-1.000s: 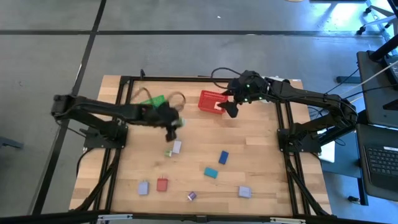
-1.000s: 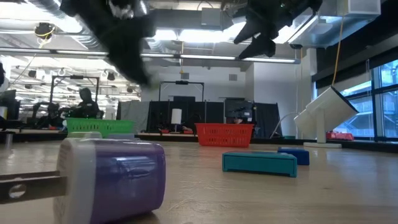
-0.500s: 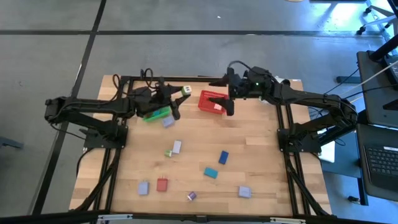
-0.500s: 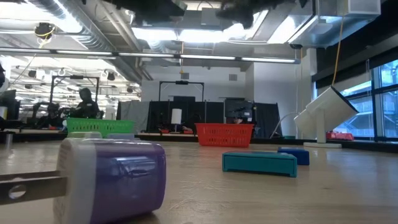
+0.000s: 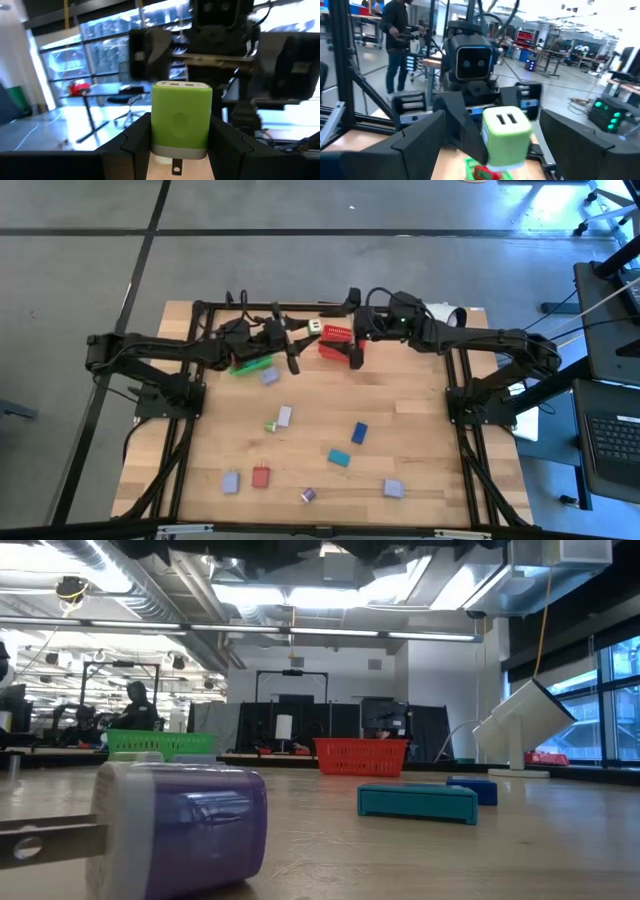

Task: Pick & Place Office items
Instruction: Put the top green charger adapter into the red bin, then put the top left purple charger adapter into the red bin

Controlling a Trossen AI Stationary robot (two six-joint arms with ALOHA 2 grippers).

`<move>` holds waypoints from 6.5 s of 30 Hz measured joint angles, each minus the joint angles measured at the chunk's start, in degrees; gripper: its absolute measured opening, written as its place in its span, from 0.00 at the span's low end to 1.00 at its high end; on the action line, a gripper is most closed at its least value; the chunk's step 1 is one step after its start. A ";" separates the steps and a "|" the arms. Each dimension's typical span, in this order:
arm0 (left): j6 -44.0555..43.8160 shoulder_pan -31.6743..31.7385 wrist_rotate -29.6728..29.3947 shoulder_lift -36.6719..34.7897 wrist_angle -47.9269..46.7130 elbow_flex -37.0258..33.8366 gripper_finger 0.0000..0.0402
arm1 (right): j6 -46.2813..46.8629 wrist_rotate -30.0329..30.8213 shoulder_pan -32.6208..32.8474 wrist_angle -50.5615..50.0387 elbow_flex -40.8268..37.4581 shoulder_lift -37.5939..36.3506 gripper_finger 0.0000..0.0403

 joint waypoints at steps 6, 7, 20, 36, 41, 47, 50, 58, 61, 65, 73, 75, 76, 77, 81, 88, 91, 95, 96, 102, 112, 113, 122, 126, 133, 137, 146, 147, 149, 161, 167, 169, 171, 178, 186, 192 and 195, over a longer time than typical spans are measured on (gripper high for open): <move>-0.11 -0.02 3.75 3.91 7.70 -0.02 0.36 | 0.25 -0.16 0.00 1.12 0.00 1.72 0.81; 0.04 -0.02 3.77 4.12 8.56 0.00 0.36 | 0.32 -0.16 0.00 0.97 0.00 1.85 0.81; 0.02 -0.07 4.28 4.21 8.91 -0.02 0.36 | 3.29 -1.47 0.24 0.98 0.02 1.76 0.53; -8.64 -0.31 -2.16 4.23 8.03 -0.09 0.64 | 3.09 -0.59 -0.22 0.72 0.07 1.57 0.38; -12.35 -0.29 -5.60 3.84 2.78 0.00 0.71 | 5.77 -0.89 -2.31 -3.58 -0.02 0.52 0.38; -18.53 -0.14 -8.99 3.78 -7.48 0.02 0.73 | 9.99 1.52 -5.66 -15.09 -0.08 -0.17 0.38; -25.51 -0.15 -11.23 3.79 -14.61 0.02 0.73 | 11.75 4.81 -6.73 -19.81 -0.04 -0.16 0.38; -43.40 1.70 -9.76 3.79 -34.96 0.00 0.72 | 20.53 14.20 -8.48 -29.67 -0.02 3.76 0.38; -44.06 1.77 -9.14 3.79 -39.38 0.00 0.72 | 21.59 15.55 -8.52 -30.33 -0.02 7.12 0.38; -44.14 1.75 -7.51 3.79 -41.16 0.00 0.72 | 23.15 15.98 -8.52 -30.20 -0.02 12.16 0.38; -43.96 1.73 -6.22 3.79 -43.23 0.00 0.72 | 24.01 18.95 -9.55 -30.31 -0.02 20.07 0.38; -43.95 1.72 -6.19 3.79 -44.46 0.00 0.72 | 24.43 18.74 -9.75 -30.18 -0.02 21.36 0.38; -43.95 1.73 -6.18 3.79 -45.26 0.00 0.72 | 24.44 18.76 -9.77 -30.25 -0.02 21.81 0.38; -43.95 1.73 -6.19 3.79 -46.04 0.00 0.72 | 24.40 18.74 -9.79 -30.24 -0.02 22.16 0.39; -43.95 1.73 -4.29 3.79 -49.74 0.00 0.72 | 24.31 18.50 -9.81 -30.19 -0.02 22.53 0.41; -38.30 1.57 1.59 3.79 -61.11 0.00 0.72 | 24.31 18.50 -9.81 -30.18 0.00 22.53 0.54; -33.03 1.10 1.91 3.79 -65.88 -0.02 0.72 | 24.29 18.50 -9.85 -30.20 0.00 22.49 0.61; -27.05 0.15 1.98 3.79 -70.07 -0.02 0.72 | 24.29 18.39 -10.07 -30.33 0.00 21.35 0.69; -26.09 -0.09 1.99 3.79 -70.79 -0.04 0.72 | 24.29 18.38 -10.13 -30.29 0.00 20.82 0.70; -23.98 -0.73 1.15 3.79 -71.02 -3.15 0.72 | 24.26 18.42 -10.19 -30.62 0.00 16.55 0.74; -23.93 2.00 -0.01 3.82 -64.59 -8.01 0.72 | 23.81 18.53 -10.19 -30.60 0.04 12.41 0.75; -23.93 2.45 0.00 3.82 -63.86 -8.58 0.72 | 23.83 18.53 -10.19 -30.63 0.04 12.41 0.75; -23.55 6.08 -0.27 3.84 -56.47 -11.98 0.72 | 23.81 18.53 -10.19 -30.66 0.04 12.41 0.75; -22.47 7.01 -0.21 3.84 -55.52 -11.98 0.72 | 23.79 18.53 -10.19 -30.68 0.04 12.39 0.75; -25.27 5.70 4.74 3.84 -55.48 -11.97 0.72 | 23.79 18.50 -10.19 -30.86 0.04 12.39 0.75; -21.97 3.48 2.92 3.84 -55.50 -11.96 0.72 | 22.46 18.53 -10.19 -30.86 0.04 12.39 0.75; -20.19 2.84 -1.58 3.99 -54.70 -11.96 0.72 | 20.78 18.50 -10.19 -30.83 0.04 12.39 0.75; -20.49 2.84 -1.78 3.99 -54.63 -11.96 0.72 | 20.57 18.50 -10.19 -30.83 0.04 12.39 0.75; -21.42 2.82 -2.38 4.24 -54.60 -11.96 0.72 | 19.97 18.53 -10.19 -30.83 0.03 12.39 0.75; -24.13 2.78 -1.50 11.05 -51.70 -11.86 0.72 | 19.09 18.50 -10.19 -30.83 0.02 12.39 0.75; -27.40 2.82 0.84 11.86 -51.31 -11.72 0.64 | 19.05 18.50 -10.19 -30.83 0.02 12.39 0.75; -27.63 2.81 1.15 11.43 -51.32 -11.82 0.57 | 19.05 18.50 -10.19 -30.86 0.02 12.39 0.75; -27.68 2.82 1.43 10.96 -51.26 -11.92 0.51 | 19.03 18.50 -10.19 -30.84 0.02 12.39 0.75; -28.98 2.78 2.68 7.92 -52.83 -9.41 0.51 | 18.89 18.50 -10.19 -30.86 0.02 12.39 0.75; -24.22 1.76 -4.54 2.04 -52.75 -0.79 0.52 | 19.98 17.51 -10.21 -31.51 0.02 12.39 0.75; -18.35 -0.94 -16.97 -2.81 -51.20 5.29 0.53 | 22.25 16.80 -10.21 -34.31 -0.01 11.12 0.72; -14.48 -2.15 -21.63 -4.60 -47.27 6.68 0.53 | 24.20 15.96 -10.23 -34.34 -0.04 9.47 0.70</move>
